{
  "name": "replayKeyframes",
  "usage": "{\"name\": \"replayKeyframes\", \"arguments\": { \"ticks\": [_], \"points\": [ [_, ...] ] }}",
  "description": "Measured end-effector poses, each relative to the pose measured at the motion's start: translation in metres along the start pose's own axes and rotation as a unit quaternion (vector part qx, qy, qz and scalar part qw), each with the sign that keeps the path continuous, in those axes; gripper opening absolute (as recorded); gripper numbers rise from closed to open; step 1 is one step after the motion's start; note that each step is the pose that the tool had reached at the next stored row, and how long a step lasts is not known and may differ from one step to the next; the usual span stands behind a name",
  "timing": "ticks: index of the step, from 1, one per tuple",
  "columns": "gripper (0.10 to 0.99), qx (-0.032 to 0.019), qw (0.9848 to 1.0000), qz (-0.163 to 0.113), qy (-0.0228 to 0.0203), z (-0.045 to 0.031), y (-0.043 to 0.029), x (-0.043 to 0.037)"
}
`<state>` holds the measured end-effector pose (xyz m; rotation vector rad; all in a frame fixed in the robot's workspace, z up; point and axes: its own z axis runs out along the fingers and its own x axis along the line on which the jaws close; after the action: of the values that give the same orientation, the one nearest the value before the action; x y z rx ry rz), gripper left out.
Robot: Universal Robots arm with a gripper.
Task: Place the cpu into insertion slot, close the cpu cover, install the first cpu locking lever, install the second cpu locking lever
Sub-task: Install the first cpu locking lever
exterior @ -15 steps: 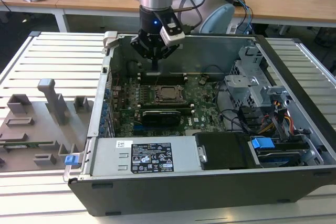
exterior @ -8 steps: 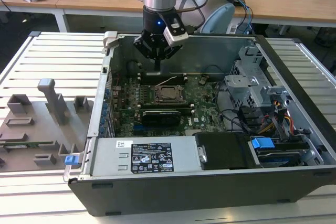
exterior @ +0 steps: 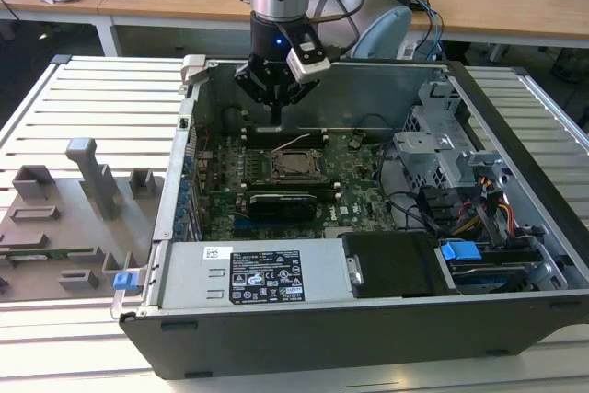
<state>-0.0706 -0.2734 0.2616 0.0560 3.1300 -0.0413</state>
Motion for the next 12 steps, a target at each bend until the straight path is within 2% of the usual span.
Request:
{"name": "replayKeyframes", "arguments": {
  "ticks": [4, 9, 12],
  "points": [
    [0.106, 0.0, 1.0, 0.0, 0.0003, 0.0075, 0.0002, 0.0005],
    [0.106, -0.0016, 1.0, 0.0, 0.0004, 0.0125, -0.0006, 0.0046],
    [0.106, -0.0146, 0.9999, 0.0, 0.0008, 0.014, -0.0045, 0.0045]
  ]
}}
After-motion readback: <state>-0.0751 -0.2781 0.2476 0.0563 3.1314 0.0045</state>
